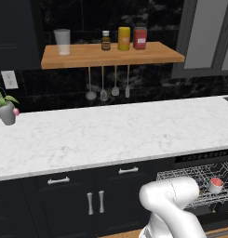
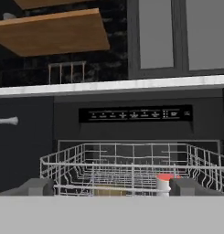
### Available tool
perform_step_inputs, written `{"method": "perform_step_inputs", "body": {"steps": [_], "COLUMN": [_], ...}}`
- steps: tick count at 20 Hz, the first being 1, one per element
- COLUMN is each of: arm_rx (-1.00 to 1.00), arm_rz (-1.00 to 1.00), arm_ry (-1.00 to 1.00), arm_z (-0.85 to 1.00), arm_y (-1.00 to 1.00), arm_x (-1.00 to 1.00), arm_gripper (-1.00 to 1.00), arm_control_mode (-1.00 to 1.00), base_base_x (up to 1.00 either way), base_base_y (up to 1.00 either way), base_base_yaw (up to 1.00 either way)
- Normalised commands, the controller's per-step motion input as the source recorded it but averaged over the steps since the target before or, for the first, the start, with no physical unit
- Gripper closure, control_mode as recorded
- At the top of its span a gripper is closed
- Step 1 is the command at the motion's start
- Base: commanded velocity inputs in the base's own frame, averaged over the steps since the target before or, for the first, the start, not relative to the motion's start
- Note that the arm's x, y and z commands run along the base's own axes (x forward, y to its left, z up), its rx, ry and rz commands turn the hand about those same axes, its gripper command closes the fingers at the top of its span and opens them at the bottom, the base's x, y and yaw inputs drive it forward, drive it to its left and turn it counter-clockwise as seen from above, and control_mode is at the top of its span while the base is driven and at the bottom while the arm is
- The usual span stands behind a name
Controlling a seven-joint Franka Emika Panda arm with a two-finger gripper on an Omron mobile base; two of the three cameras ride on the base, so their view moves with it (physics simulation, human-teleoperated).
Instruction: Pick up the cup and bowl from the counter, place them in the dishwasher, and close the dishwasher door.
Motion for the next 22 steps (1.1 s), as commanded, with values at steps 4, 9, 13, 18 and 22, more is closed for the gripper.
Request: {"method": "perform_step_inputs", "body": {"steps": [4, 9, 13, 18, 22], "arm_rx": [0.12, 0.02, 0.01, 0.02, 0.09], "arm_rz": [0.04, 0.07, 0.05, 0.00, 0.00], "arm_ry": [0.03, 0.00, 0.00, 0.00, 0.00], "arm_z": [-0.60, -0.42, -0.58, -0.80, -0.83], "arm_y": [-0.77, -0.39, -0.34, -0.42, -0.57], "arm_x": [0.26, 0.39, 0.09, 0.00, -0.13], "arm_gripper": [-1.00, -1.00, -1.00, -1.00, -1.00], "arm_control_mode": [-1.00, -1.00, -1.00, -1.00, -1.00], "base_base_x": [0.00, 0.00, 0.00, 0.00, 0.00], "base_base_y": [0.00, 0.00, 0.00, 0.00, 0.00], "base_base_yaw": [0.00, 0.00, 0.00, 0.00, 0.00]}}
